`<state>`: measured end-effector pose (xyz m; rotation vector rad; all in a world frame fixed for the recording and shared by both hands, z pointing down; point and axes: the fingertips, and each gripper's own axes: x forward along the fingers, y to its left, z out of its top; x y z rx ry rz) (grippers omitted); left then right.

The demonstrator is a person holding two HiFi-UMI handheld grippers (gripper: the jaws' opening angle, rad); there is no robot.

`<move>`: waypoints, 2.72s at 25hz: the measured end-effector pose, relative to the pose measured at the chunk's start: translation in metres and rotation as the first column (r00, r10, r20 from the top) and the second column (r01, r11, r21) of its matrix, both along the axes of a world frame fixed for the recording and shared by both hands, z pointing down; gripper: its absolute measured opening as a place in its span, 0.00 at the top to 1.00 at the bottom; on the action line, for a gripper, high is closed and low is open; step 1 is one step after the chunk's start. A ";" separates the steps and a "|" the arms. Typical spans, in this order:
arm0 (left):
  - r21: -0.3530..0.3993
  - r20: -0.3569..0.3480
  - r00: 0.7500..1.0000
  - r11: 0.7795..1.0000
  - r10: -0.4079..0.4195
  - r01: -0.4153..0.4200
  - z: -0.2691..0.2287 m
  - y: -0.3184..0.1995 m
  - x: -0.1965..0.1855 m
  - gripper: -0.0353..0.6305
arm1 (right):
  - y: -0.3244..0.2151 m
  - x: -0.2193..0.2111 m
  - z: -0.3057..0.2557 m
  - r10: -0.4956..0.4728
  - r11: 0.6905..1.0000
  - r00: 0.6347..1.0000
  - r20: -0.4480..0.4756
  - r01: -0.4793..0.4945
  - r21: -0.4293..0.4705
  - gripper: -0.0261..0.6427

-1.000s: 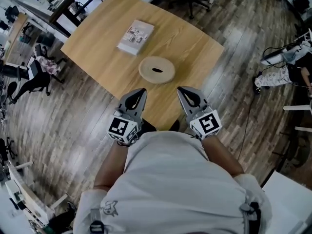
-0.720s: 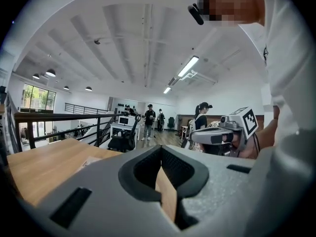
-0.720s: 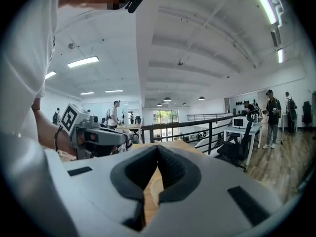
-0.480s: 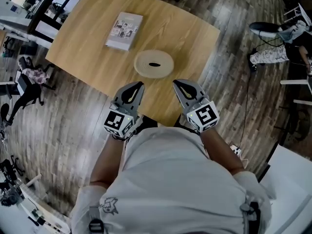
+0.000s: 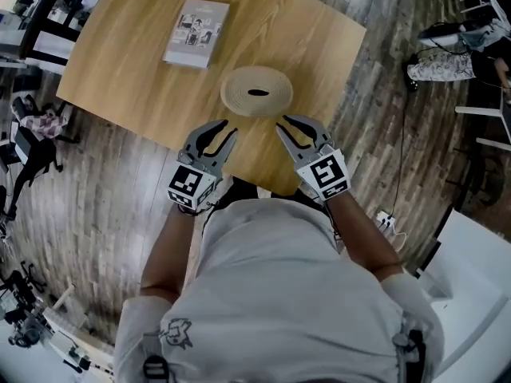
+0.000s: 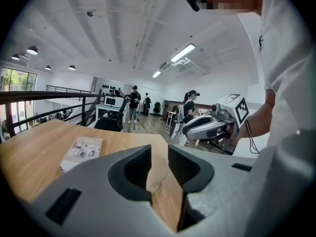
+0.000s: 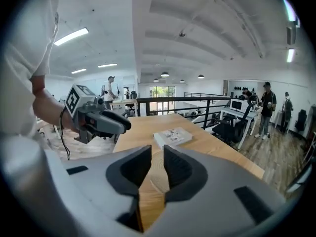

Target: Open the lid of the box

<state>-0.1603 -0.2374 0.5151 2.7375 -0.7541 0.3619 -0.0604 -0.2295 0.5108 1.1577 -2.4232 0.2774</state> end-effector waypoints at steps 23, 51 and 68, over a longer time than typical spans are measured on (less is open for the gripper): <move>-0.072 0.254 0.929 0.963 0.269 -0.259 0.161 -0.063 -0.021 0.53 | -0.078 -0.014 0.140 -0.170 0.985 0.859 -0.483 0.153 -0.074 0.78; -0.065 0.394 0.807 0.890 0.439 -0.452 0.224 -0.082 0.013 0.50 | -0.104 -0.023 0.191 -0.226 0.966 0.667 -0.710 0.248 -0.074 0.82; -0.058 0.389 0.817 0.896 0.426 -0.440 0.225 -0.083 0.009 0.50 | -0.100 -0.028 0.192 -0.230 0.953 0.614 -0.755 0.299 -0.048 0.91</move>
